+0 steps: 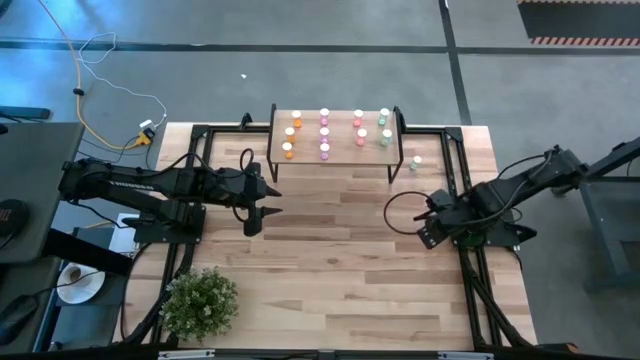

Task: Pick and place medicine bottles onto shelf by color
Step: Put the red pill bottle on the shelf aligned with the other red pill bottles

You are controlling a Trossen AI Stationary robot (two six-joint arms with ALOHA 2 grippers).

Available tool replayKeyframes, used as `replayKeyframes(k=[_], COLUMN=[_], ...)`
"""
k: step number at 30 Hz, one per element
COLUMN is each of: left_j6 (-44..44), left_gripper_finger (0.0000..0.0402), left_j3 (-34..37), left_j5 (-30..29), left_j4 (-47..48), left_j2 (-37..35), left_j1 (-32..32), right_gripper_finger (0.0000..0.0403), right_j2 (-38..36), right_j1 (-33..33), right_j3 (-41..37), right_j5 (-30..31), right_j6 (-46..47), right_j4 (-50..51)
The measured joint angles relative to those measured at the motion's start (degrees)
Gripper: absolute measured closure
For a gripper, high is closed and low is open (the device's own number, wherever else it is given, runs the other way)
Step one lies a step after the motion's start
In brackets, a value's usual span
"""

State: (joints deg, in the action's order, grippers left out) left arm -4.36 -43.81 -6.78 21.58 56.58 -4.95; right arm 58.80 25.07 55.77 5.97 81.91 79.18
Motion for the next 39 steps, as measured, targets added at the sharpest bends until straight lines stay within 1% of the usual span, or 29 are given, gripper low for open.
replayKeyframes(k=[4,10,14,17,21,28,32,39], left_j6=[0.00,0.00,0.00,0.00,-0.02,-1.44,-2.12,-2.12], left_gripper_finger=[0.0206,0.0206,0.0206,0.0206,0.0206,0.0206,0.0206,0.0206], left_j3=[0.00,0.00,0.00,0.00,0.00,0.00,0.00,0.00], left_j5=[0.02,0.15,0.17,0.19,0.24,0.32,1.15,2.25], left_j4=[0.00,0.00,0.00,-0.02,0.00,0.00,-0.01,0.00], left_j2=[0.00,0.00,0.00,0.00,0.00,0.00,0.00,0.00], left_j1=[0.00,0.00,0.00,0.00,0.00,0.00,0.00,0.00], right_gripper_finger=[0.0213,0.0213,0.0213,0.0213,0.0213,0.0213,0.0213,0.0213], right_j2=[2.68,5.91,8.17,10.35,14.11,20.72,24.14,29.91], right_j1=[2.51,7.99,12.81,16.19,19.25,22.36,23.71,24.17], right_j3=[0.00,0.00,0.00,0.00,-0.02,-0.02,-0.02,-0.02], right_j5=[1.91,3.33,6.81,10.69,12.14,12.19,13.58,13.58], right_j6=[4.14,15.52,22.67,27.80,32.86,40.41,45.66,47.27], right_j4=[0.01,0.95,0.95,1.44,3.39,6.27,6.48,5.97])
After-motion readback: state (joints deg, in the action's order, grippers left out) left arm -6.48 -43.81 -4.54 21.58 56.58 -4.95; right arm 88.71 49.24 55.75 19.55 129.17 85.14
